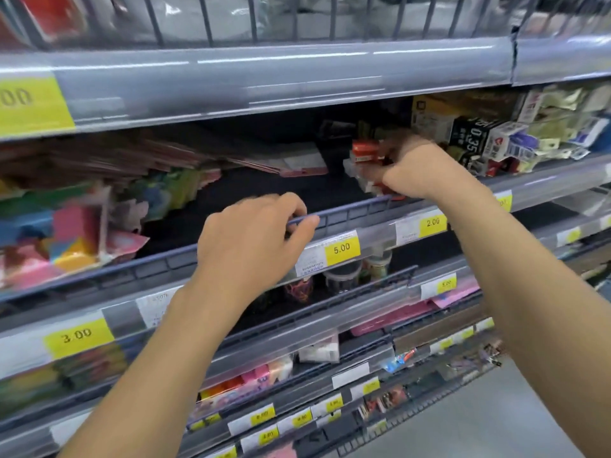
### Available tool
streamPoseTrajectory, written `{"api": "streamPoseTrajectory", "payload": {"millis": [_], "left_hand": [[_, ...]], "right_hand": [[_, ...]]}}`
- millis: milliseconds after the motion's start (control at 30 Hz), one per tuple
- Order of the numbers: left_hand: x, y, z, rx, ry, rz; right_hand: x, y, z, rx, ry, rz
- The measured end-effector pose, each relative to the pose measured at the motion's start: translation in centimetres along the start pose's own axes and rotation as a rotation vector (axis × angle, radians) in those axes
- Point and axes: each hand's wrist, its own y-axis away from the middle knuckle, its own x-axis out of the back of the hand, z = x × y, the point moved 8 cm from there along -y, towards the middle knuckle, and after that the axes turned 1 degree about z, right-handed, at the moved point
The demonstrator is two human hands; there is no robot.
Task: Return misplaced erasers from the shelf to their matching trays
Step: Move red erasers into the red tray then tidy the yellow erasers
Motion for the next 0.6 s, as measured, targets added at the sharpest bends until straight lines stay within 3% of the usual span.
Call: {"api": "streamPoseTrajectory", "payload": {"millis": [200, 433, 600], "left_hand": [[0.1, -0.2, 0.2, -0.021, -0.038, 0.007], [-0.2, -0.9, -0.3, 0.035, 0.038, -0.061], [-1.0, -1.8, -1.0, 0.112, 0.26, -0.186]], "right_hand": [[-1.9, -2.8, -0.4, -0.056, 0.346, -0.17], [-1.6, -3.4, -0.4, -0.049, 0.342, -0.094], [0.2, -3.1, -0.4, 0.014, 0.245, -0.044]]}}
